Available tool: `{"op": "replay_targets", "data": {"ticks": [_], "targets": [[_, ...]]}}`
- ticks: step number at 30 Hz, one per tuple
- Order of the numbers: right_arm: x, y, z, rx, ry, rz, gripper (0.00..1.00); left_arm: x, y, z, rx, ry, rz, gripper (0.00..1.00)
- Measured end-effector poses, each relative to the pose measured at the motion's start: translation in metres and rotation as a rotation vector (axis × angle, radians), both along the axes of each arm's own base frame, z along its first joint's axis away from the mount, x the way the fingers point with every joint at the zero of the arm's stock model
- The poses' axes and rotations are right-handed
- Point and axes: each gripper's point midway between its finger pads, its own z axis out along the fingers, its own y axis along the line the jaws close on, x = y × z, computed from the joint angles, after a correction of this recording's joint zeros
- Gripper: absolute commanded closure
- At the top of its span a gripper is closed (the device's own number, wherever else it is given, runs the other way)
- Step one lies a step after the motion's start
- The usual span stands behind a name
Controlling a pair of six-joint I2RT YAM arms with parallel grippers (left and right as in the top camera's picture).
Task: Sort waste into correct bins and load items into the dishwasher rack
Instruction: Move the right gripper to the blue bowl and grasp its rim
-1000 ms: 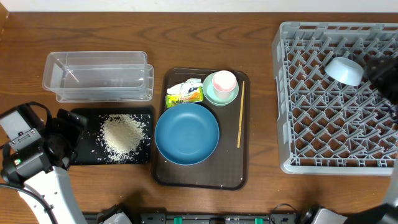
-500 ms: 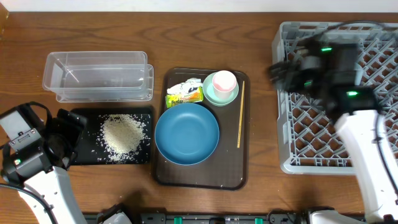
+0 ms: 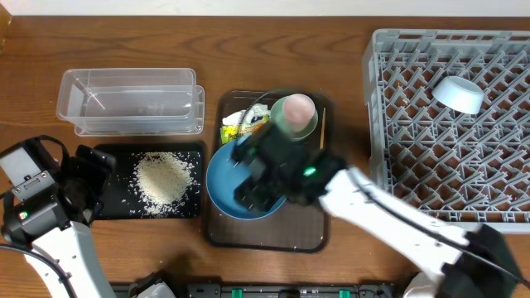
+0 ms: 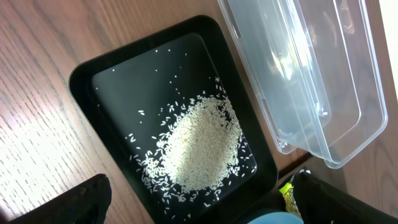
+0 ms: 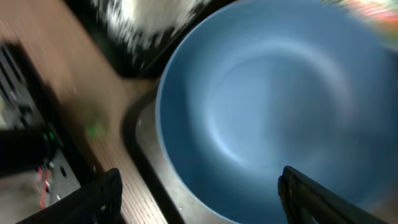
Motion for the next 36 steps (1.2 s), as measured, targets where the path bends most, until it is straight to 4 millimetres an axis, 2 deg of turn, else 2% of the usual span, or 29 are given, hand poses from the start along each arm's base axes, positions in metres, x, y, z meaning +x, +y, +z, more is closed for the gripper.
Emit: {"op": "replay_targets", "data": {"ticks": [4,8,10,14,16,20,23,26,29,36], "targets": [[-0.026,0.021,-0.029,-0.058,0.006,0.085,0.29,0.000,0.000,0.000,0.000,0.000,0.000,0.05],[-0.046,0.033,-0.056,-0.113,0.008,0.146,0.29,0.000,0.000,0.000,0.000,0.000,0.000,0.05],[-0.051,0.035,-0.066,-0.142,0.002,0.159,0.31,0.000,0.000,0.000,0.000,0.000,0.000,0.05],[-0.054,0.035,-0.085,-0.204,-0.025,0.163,0.40,0.000,0.000,0.000,0.000,0.000,0.000,0.05],[-0.051,0.034,-0.089,-0.220,-0.047,0.153,0.47,0.000,0.000,0.000,0.000,0.000,0.000,0.05],[-0.044,0.033,-0.092,-0.239,-0.079,0.128,0.73,0.000,0.000,0.000,0.000,0.000,0.000,0.05],[-0.041,0.034,-0.093,-0.240,-0.086,0.110,0.85,0.000,0.000,0.000,0.000,0.000,0.000,0.05],[-0.039,0.035,-0.092,-0.237,-0.093,0.093,0.89,0.000,0.000,0.000,0.000,0.000,0.000,0.05],[-0.037,0.035,-0.092,-0.235,-0.100,0.084,0.99,0.000,0.000,0.000,0.000,0.000,0.000,0.05],[-0.031,0.044,-0.088,-0.197,-0.112,0.036,0.99,0.000,0.000,0.000,0.000,0.000,0.000,0.05]]}}
